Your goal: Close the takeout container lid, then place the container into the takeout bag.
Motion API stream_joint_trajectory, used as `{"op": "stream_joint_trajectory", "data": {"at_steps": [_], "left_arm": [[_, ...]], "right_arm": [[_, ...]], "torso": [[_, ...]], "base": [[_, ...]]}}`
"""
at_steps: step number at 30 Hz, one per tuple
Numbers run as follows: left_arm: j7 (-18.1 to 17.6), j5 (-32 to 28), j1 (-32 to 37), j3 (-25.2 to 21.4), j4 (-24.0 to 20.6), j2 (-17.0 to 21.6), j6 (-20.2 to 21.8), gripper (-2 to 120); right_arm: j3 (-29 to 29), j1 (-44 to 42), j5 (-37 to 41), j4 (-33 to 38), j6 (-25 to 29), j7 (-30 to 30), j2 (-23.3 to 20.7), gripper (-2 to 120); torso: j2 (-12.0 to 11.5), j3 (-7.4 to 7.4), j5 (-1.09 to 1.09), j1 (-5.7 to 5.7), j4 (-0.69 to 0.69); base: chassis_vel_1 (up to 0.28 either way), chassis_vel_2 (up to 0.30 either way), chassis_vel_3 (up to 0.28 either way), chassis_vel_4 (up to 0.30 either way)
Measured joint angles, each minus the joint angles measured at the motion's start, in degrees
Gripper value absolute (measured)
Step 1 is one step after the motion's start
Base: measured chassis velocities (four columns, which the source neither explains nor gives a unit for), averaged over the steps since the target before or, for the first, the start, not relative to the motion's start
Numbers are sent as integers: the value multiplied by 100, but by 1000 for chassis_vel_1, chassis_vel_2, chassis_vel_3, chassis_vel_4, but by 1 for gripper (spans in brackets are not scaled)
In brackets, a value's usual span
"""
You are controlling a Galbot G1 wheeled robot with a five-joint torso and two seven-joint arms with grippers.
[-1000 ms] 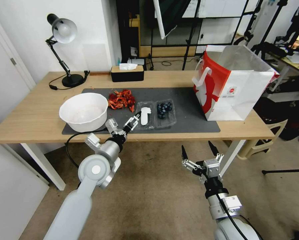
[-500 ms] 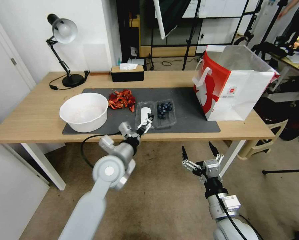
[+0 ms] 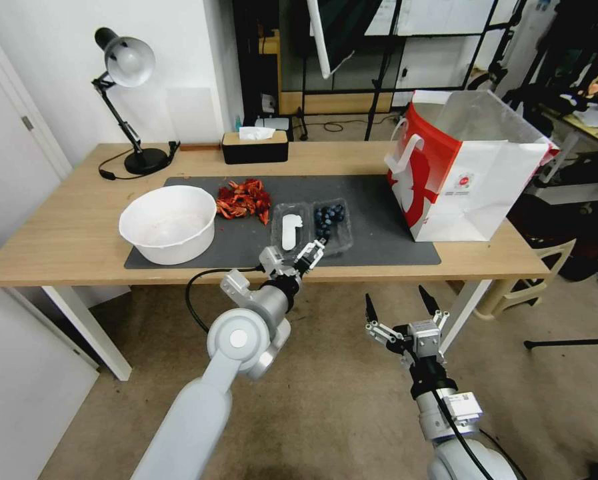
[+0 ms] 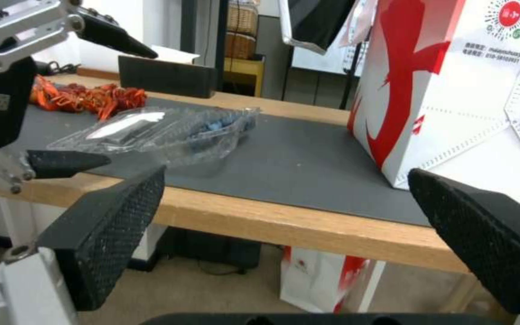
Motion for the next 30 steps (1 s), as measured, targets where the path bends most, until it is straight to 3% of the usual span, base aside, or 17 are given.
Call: {"op": "stream_joint_trajectory", "data": {"at_steps": [30], "left_arm": [[172, 36, -256, 62, 409, -94, -251, 100]], "right_arm": [[24, -25, 6, -78, 53, 5, 33, 100]], "torso": [[0, 0, 0, 0, 0]], "base": [[0, 0, 0, 0]]}}
